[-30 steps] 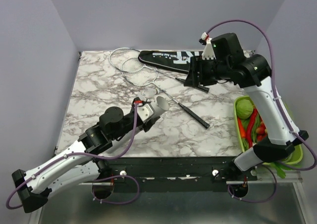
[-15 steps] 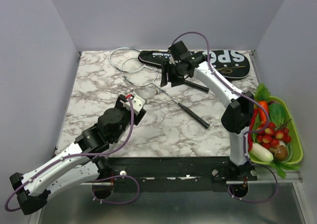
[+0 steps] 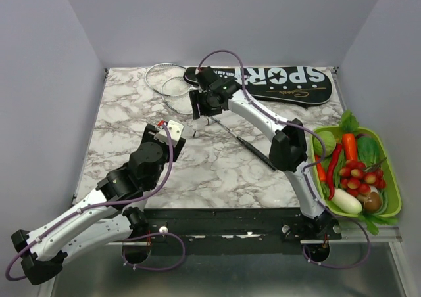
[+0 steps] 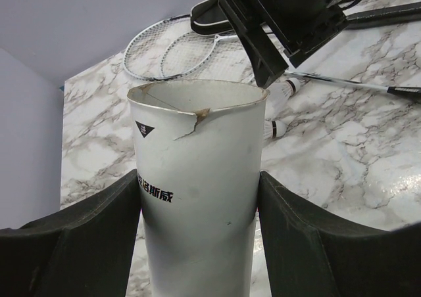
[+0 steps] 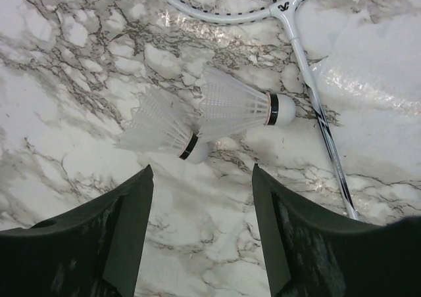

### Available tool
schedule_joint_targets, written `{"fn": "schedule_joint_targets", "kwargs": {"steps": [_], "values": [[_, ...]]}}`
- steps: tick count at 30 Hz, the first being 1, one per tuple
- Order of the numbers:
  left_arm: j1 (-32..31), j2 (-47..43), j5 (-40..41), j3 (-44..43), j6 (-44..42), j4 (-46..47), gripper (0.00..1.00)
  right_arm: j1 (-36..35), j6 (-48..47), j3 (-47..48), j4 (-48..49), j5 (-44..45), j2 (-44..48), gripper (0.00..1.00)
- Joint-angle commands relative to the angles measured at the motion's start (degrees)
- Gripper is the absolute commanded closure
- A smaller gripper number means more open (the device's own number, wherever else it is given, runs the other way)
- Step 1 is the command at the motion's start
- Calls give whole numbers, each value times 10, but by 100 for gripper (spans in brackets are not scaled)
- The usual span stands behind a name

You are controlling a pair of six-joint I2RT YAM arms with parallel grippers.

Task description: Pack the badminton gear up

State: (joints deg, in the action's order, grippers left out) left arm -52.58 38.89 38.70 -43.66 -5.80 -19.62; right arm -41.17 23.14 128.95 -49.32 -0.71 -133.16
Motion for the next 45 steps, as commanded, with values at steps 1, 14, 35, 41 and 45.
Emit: {"fn": "schedule_joint_targets", "kwargs": {"steps": [1, 14, 35, 41, 45], "values": [[0, -7, 30, -21, 26, -38, 100, -22, -46, 5, 48, 104, -24, 30], [1, 10, 25, -42, 18, -52, 100, -62, -113, 11, 91, 217, -80, 30], [1, 25, 16, -31, 4, -30, 100, -74, -114, 7, 89, 318, -112, 79], [2, 26, 16, -27, 2, -17, 100, -74, -114, -25, 88, 361, -73, 99], [2, 25, -4, -22, -14, 6, 100, -75, -112, -66, 84, 375, -19, 99]]}}
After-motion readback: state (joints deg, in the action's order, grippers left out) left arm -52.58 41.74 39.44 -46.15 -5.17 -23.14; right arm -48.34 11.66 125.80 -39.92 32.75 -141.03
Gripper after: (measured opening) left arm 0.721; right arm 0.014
